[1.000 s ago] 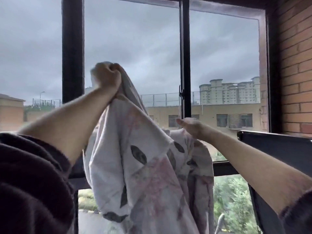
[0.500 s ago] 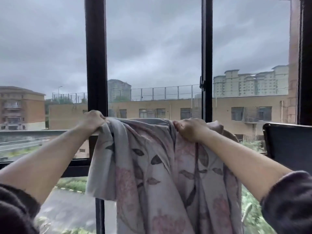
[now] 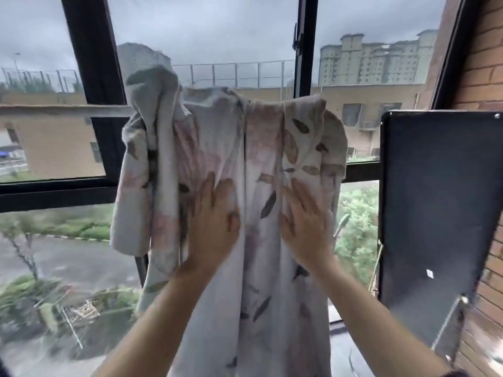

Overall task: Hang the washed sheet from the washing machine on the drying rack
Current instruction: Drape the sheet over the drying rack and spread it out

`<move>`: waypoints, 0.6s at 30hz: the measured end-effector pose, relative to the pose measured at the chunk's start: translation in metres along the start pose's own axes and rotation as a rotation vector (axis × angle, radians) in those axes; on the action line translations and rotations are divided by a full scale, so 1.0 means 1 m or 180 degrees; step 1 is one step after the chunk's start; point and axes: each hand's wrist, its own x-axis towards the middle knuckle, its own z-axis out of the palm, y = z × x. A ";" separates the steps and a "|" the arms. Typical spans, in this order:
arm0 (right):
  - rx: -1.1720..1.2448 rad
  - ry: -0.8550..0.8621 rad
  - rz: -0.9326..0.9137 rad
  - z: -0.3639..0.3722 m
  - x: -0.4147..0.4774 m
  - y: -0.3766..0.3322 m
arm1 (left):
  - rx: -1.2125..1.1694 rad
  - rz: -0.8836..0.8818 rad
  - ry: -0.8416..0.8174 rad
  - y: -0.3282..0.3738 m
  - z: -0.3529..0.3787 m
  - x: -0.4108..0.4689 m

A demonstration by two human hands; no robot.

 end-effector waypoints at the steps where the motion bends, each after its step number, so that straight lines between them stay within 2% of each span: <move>1: 0.0198 -0.0064 0.0214 0.002 -0.025 0.008 | -0.0054 -0.0163 -0.0111 -0.001 0.009 -0.023; 3: 0.0585 -0.0626 0.0659 0.008 -0.075 0.025 | -0.0268 -0.0564 -0.0544 -0.001 0.029 -0.071; 7: 0.0941 -0.1061 0.1542 0.012 -0.116 0.035 | -0.0741 -0.1045 -0.0808 -0.004 0.041 -0.114; 12: 0.1074 -0.0948 0.1893 0.014 -0.133 0.034 | -0.1075 -0.1347 -0.0851 0.000 0.047 -0.146; 18: 0.1314 -0.0557 0.2283 0.000 -0.105 0.046 | -0.1413 -0.1762 -0.0347 0.009 0.032 -0.140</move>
